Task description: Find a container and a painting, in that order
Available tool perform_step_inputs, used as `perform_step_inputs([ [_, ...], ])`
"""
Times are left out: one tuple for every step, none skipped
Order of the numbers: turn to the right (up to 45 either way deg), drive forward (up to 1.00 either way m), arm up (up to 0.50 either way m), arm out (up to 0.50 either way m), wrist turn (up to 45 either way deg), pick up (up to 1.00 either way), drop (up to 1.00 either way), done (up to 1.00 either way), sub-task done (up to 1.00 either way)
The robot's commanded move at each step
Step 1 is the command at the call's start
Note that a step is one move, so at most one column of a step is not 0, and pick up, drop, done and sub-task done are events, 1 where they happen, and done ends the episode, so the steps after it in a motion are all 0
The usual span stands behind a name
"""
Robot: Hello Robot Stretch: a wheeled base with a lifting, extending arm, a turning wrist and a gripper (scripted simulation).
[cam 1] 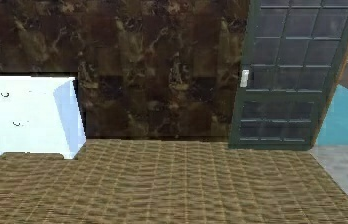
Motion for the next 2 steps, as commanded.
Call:
perform_step_inputs([
  [24.0,0.00,0.00,0.00,0.0,0.00,0.00,0.00,0.00],
  [0.0,0.85,0.00,0.00,0.0,0.00,0.00,0.00,0.00],
])
